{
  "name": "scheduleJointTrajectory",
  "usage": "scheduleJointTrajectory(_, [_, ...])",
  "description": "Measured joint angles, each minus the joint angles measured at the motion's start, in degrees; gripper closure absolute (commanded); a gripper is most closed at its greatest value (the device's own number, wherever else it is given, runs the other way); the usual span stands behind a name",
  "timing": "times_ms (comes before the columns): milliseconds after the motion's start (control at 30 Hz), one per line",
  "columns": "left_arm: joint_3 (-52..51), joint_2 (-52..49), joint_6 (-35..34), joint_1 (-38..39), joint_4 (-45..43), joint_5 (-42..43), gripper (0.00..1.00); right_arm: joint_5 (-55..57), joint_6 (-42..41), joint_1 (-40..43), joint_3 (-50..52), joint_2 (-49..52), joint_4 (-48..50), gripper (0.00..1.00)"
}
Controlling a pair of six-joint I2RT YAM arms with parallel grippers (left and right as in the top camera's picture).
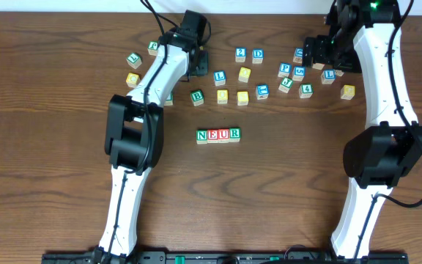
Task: Spell out NEURIPS
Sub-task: 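Move the left gripper forward over the blocks near the red U, then grasp the red I block with the left gripper and lift it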
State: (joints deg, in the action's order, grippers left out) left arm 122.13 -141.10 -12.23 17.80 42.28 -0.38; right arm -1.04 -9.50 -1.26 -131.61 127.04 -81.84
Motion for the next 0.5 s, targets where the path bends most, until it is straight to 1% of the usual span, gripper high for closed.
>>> scheduleJointTrajectory(300, [0.00, 9.25, 0.00, 0.33, 4.70, 0.00, 0.69, 0.42, 0.00, 0.13, 0.00, 0.00, 0.42, 0.02])
scheduleJointTrajectory(500, [0.00, 14.62, -0.46, 3.43, 11.69, 0.00, 0.69, 0.46, -0.02, 1.99, 0.00, 0.00, 0.63, 0.02])
